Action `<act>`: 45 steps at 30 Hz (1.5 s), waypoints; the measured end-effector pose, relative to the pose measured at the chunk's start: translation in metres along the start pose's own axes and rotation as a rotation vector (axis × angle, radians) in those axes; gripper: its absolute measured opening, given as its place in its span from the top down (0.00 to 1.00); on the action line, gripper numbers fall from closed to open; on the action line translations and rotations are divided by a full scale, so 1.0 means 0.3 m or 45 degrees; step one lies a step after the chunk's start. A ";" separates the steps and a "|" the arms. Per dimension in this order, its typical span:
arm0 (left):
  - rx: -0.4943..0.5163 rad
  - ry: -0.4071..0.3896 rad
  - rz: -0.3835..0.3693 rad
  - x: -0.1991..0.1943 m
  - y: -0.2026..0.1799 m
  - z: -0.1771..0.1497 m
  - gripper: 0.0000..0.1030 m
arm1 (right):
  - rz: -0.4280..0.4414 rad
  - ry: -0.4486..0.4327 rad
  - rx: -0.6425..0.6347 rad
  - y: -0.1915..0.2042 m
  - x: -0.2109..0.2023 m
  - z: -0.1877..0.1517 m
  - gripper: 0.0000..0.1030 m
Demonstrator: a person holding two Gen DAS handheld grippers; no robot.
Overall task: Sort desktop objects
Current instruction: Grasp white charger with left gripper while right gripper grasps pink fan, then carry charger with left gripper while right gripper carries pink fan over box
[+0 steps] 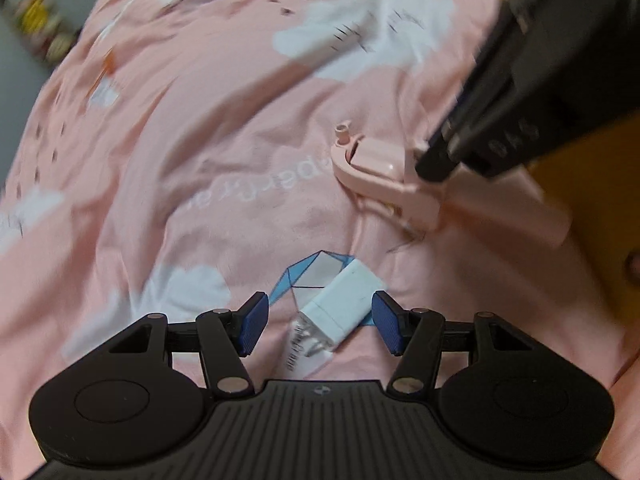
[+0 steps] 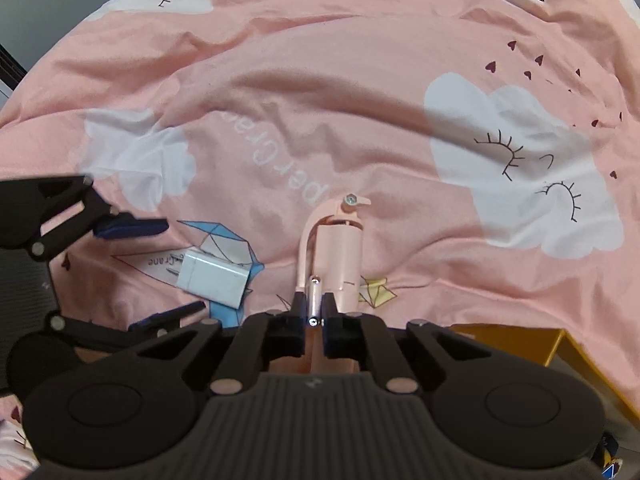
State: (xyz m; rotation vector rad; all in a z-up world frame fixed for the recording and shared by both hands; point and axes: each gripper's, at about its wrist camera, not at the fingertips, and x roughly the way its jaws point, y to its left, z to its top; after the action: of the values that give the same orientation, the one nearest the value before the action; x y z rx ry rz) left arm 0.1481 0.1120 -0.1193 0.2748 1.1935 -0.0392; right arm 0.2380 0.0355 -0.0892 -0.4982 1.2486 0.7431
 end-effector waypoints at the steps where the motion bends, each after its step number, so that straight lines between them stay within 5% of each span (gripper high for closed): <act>1: 0.066 0.021 0.014 0.016 -0.017 0.003 0.34 | 0.006 0.001 0.010 -0.008 0.004 -0.002 0.93; 6: 0.315 0.115 0.051 0.095 -0.090 0.006 0.38 | 0.087 -0.039 0.094 -0.054 -0.015 -0.008 0.94; 19: 0.413 0.150 0.091 0.152 -0.134 -0.020 0.54 | 0.202 -0.273 0.216 -0.123 -0.305 -0.029 0.94; 35: 0.048 -0.080 -0.034 -0.126 -0.045 -0.020 0.63 | 0.098 -0.519 0.374 -0.273 -0.709 -0.319 0.94; 45: -0.009 -0.302 -0.162 -0.334 -0.091 0.079 0.63 | -0.204 -0.502 0.528 -0.407 -0.800 -0.585 0.94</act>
State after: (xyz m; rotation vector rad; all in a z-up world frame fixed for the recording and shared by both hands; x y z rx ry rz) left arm 0.1278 0.0688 -0.0242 0.1815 0.9738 -0.1741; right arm 0.1793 -0.2252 0.0896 -0.0997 0.9435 0.4038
